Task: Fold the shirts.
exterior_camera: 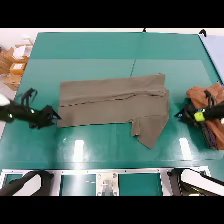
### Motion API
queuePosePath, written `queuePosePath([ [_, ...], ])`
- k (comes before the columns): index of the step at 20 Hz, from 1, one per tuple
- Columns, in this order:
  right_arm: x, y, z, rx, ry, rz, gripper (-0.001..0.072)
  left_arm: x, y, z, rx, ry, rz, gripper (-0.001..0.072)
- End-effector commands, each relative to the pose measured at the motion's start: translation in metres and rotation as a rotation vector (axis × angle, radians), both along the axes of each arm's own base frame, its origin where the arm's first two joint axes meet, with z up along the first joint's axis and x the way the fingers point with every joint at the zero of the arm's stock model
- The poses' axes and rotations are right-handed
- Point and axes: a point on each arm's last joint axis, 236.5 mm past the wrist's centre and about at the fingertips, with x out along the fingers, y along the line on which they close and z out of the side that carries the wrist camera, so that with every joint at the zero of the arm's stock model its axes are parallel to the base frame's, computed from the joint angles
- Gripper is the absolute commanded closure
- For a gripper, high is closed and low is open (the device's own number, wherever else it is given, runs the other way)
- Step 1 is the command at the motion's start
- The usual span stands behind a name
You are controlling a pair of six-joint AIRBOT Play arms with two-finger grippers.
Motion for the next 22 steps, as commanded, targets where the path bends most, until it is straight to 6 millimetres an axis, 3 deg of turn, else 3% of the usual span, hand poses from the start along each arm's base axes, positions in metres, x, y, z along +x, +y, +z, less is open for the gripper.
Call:
queuePosePath([
  [1, -0.033, 0.027, -0.03, 0.045, 0.01, -0.113, 0.024, -0.018, -0.011, -0.029, -0.032, -0.044, 0.152, 0.021],
  [4, -0.032, 0.047, -0.041, 0.058, 0.0, -0.089, 0.024, -0.007, -0.009, -0.043, -0.06, -0.081, 0.283, 0.021],
  [8, -0.018, 0.073, -0.042, 0.038, -0.048, -0.021, 0.024, 0.019, 0.0, -0.038, -0.051, -0.172, 0.378, 0.0211],
  [11, -0.009, 0.088, -0.041, 0.052, -0.072, -0.008, 0.0239, 0.029, -0.015, -0.049, -0.024, -0.182, 0.388, 0.0211],
  [14, -0.009, 0.089, -0.041, 0.053, -0.072, -0.003, 0.0237, 0.024, -0.033, -0.062, -0.053, -0.116, 0.364, 0.0211],
  [17, -0.011, 0.091, -0.04, 0.058, -0.067, 0.002, 0.0237, 0.034, -0.032, -0.042, -0.056, -0.151, 0.313, 0.0211],
  [19, -0.012, 0.091, -0.041, 0.056, -0.063, 0.008, 0.0237, 0.025, -0.024, -0.027, -0.065, -0.12, 0.256, 0.0211],
  [22, -0.012, 0.09, -0.041, 0.055, -0.064, 0.009, 0.0237, -0.007, -0.006, -0.024, -0.031, -0.028, 0.213, 0.0211],
])
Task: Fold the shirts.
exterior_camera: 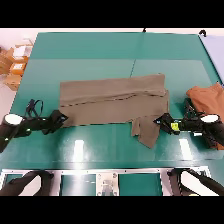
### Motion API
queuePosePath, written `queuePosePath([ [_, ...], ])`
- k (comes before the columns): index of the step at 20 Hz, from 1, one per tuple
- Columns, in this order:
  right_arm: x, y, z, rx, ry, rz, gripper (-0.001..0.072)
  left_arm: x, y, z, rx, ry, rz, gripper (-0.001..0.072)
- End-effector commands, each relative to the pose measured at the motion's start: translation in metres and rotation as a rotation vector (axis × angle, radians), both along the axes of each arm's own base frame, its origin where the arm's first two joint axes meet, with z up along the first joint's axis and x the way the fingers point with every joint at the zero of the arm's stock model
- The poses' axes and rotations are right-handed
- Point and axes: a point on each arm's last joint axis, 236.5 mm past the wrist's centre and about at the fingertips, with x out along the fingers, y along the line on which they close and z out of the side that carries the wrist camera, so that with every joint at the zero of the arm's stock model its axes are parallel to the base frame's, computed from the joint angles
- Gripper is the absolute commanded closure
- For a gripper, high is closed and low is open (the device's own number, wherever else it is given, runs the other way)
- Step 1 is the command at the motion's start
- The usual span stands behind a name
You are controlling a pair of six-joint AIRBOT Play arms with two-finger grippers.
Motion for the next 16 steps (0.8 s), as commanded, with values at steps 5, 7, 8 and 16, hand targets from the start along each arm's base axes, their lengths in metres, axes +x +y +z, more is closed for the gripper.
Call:
queuePosePath([
  [5, -0.001, 0.001, 0.0, 0.0, 0.003, 0.003, 0.0237, -0.031, 0.029, 0.016, 0.075, 0.062, 0.007, 0.0211],
  [7, -0.001, 0.001, 0.0, -0.002, -0.002, 0.011, 0.0238, -0.031, 0.016, 0.005, 0.066, 0.059, 0.013, 0.0211],
  [8, -0.001, 0.001, 0.0, -0.002, -0.003, 0.012, 0.0238, -0.032, 0.009, -0.004, 0.07, 0.056, 0.025, 0.0211],
  [16, -0.001, 0.001, 0.0, -0.004, -0.006, 0.019, 0.0238, 0.003, 0.008, -0.027, 0.067, -0.058, 0.263, 0.0212],
])
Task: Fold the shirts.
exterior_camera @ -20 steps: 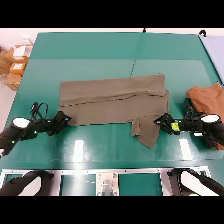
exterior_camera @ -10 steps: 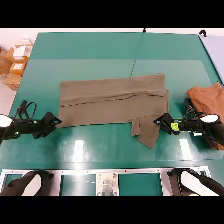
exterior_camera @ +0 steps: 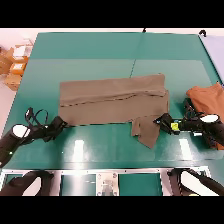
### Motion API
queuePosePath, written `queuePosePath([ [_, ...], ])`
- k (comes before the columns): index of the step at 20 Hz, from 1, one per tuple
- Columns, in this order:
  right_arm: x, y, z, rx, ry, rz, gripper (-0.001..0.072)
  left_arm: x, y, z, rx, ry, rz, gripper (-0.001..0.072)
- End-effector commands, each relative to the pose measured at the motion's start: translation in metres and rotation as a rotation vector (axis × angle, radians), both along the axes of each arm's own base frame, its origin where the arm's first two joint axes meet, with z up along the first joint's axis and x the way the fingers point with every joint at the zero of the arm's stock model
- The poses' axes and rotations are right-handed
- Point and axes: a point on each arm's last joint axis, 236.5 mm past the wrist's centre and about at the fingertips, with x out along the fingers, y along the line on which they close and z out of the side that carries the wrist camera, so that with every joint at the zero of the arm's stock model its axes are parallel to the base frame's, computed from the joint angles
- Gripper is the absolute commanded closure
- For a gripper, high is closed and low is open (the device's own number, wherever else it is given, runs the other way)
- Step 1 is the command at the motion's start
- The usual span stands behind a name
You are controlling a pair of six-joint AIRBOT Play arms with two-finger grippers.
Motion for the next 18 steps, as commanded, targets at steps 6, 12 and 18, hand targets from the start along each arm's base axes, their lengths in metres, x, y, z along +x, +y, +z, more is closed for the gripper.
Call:
queuePosePath([
  [6, -0.006, 0.005, 0.001, 0.019, 0.018, 0.023, 0.0224, 0.04, -0.017, -0.008, -0.049, -0.073, 0.069, 0.0676],
  [12, -0.025, 0.015, 0.003, 0.054, 0.072, 0.087, 0.0205, 0.045, -0.018, -0.001, -0.009, -0.093, -0.002, 0.0681],
  [18, -0.003, 0.0, 0.002, -0.01, -0.025, 0.059, 0.069, 0.044, -0.023, 0.004, 0.009, -0.103, -0.07, 0.0682],
])
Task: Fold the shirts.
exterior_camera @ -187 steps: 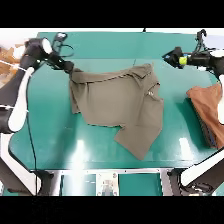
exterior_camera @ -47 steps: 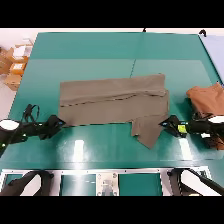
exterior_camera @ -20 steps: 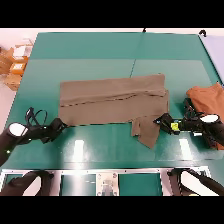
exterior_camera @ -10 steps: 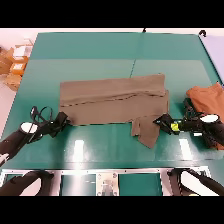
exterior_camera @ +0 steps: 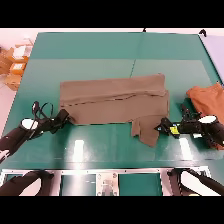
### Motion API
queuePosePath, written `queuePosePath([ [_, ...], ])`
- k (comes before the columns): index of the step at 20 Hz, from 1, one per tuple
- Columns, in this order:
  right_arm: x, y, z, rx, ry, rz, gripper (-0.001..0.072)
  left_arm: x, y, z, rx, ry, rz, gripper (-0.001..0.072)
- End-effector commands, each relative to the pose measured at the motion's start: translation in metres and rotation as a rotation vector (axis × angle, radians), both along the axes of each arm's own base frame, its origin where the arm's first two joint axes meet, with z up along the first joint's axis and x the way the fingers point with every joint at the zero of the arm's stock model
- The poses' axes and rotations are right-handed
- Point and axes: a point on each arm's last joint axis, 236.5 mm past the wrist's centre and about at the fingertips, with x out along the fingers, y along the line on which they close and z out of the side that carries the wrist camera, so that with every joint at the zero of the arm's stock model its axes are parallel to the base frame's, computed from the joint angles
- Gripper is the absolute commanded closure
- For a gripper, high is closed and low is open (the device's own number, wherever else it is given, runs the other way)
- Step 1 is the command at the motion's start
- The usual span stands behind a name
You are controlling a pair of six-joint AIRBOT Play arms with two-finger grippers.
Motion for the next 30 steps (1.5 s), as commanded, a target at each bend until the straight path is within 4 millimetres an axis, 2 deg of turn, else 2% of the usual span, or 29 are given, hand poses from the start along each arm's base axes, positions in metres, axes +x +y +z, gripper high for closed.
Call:
queuePosePath([
  [1, 0.002, -0.007, 0.005, -0.018, -0.033, 0.008, 0.0691, -0.003, -0.005, 0.01, 0.035, -0.013, -0.092, 0.0682],
  [3, -0.017, -0.026, 0.009, -0.076, 0.018, -0.002, 0.0691, -0.02, 0.002, 0.012, 0.058, 0.041, -0.126, 0.0683],
  [4, -0.026, -0.039, 0.013, -0.13, 0.051, -0.034, 0.0691, -0.036, 0.013, 0.008, 0.085, 0.1, -0.153, 0.0683],
  [6, -0.044, -0.053, 0.025, -0.218, 0.075, -0.048, 0.0692, -0.063, 0.046, 0.006, 0.151, 0.19, -0.153, 0.0682],
  [8, -0.057, -0.061, 0.039, -0.284, 0.073, -0.056, 0.0692, -0.066, 0.077, 0.017, 0.178, 0.177, -0.077, 0.0683],
  [9, -0.059, -0.063, 0.044, -0.301, 0.059, -0.066, 0.0691, -0.066, 0.085, 0.024, 0.189, 0.156, -0.069, 0.0682],
  [12, -0.049, -0.049, 0.056, -0.243, -0.003, -0.076, 0.0691, -0.061, 0.08, 0.036, 0.21, 0.115, -0.163, 0.0682],
  [14, -0.025, -0.038, 0.069, -0.188, -0.086, -0.091, 0.0691, -0.043, 0.076, 0.054, 0.224, 0.049, -0.173, 0.0683],
  [17, 0.021, -0.041, 0.1, -0.186, -0.204, -0.112, 0.0691, -0.013, 0.073, 0.087, 0.254, -0.047, -0.189, 0.0683],
  [19, 0.057, -0.044, 0.118, -0.203, -0.256, -0.092, 0.0691, 0.01, 0.062, 0.095, 0.251, -0.069, -0.237, 0.0682],
  [21, 0.089, -0.041, 0.123, -0.204, -0.266, -0.062, 0.0691, 0.038, 0.043, 0.092, 0.234, -0.07, -0.296, 0.0683],
  [23, 0.117, -0.039, 0.114, -0.197, -0.243, -0.041, 0.0691, 0.068, 0.033, 0.088, 0.235, -0.068, -0.328, 0.0682],
  [25, 0.137, -0.039, 0.097, -0.192, -0.213, -0.035, 0.0691, 0.1, 0.031, 0.078, 0.229, -0.062, -0.33, 0.0682],
  [27, 0.153, -0.044, 0.077, -0.19, -0.179, -0.045, 0.0691, 0.126, 0.027, 0.066, 0.199, -0.059, -0.333, 0.0682],
  [30, 0.169, -0.048, 0.049, -0.19, -0.14, -0.054, 0.0689, 0.154, 0.009, 0.047, 0.111, -0.072, -0.363, 0.068],
])
